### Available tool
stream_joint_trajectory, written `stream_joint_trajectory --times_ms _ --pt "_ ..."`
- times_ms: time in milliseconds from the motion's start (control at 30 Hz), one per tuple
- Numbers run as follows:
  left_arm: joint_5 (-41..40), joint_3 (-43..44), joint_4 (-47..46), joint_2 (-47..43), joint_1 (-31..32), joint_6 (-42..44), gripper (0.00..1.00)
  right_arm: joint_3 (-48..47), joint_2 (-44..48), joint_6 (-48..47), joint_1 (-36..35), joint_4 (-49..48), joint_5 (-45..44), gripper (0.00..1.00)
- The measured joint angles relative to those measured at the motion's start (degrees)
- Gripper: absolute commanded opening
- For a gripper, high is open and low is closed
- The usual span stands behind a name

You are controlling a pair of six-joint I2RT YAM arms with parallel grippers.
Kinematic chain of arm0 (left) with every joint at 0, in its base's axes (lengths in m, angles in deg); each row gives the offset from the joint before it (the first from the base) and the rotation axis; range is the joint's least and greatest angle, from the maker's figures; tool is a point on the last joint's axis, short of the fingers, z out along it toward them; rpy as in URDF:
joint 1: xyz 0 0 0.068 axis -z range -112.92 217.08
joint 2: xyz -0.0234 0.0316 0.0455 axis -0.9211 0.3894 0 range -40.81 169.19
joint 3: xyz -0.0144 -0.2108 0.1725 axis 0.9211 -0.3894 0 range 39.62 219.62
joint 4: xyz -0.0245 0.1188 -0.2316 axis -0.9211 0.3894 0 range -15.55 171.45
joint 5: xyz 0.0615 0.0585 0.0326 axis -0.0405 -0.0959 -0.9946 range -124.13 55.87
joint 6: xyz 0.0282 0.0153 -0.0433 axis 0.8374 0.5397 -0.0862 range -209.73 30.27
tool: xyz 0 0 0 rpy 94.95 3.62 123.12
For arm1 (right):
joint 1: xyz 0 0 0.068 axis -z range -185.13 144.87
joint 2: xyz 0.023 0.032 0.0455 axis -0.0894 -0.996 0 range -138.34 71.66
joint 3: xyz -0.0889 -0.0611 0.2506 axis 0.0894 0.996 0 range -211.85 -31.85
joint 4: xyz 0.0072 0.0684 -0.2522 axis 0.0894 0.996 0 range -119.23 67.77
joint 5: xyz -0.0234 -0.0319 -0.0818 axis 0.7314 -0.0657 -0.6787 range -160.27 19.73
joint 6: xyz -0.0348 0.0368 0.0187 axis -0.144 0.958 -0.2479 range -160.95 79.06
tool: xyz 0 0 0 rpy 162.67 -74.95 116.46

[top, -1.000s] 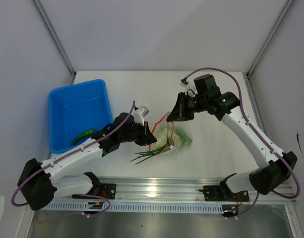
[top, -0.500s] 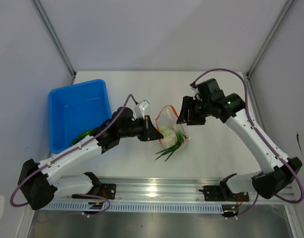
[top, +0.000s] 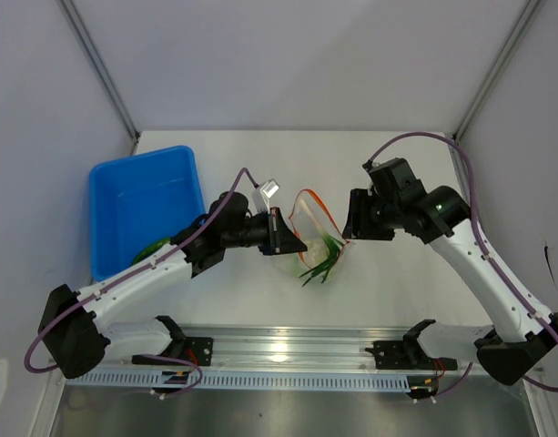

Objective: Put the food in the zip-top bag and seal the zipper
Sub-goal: Adjust the zipper food storage bag at the center of the board.

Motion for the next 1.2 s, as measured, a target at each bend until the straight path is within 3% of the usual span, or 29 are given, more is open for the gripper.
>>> stream_joint_trajectory --times_ms 200,533,1000,1200 --pt "0.3 0.0 -0.1 0.0 0.0 -0.4 0.01 0.4 -2.5 -0.3 0.0 0.2 -2.0 0.42" --pt "0.4 0.0 -0.1 0.0 0.0 -0.4 0.01 2.6 -4.0 -0.4 -0.3 -1.9 -1.4 0.41" --pt "0.6 0.0 -0.5 0.0 0.0 -0.4 0.01 3.7 -4.2 -0.5 -2.0 -2.9 -1.3 0.53" --pt "0.6 -0.1 -0.6 -0.1 0.0 -0.4 0.01 3.8 -4.6 -0.5 -2.1 -3.0 -3.8 0.42"
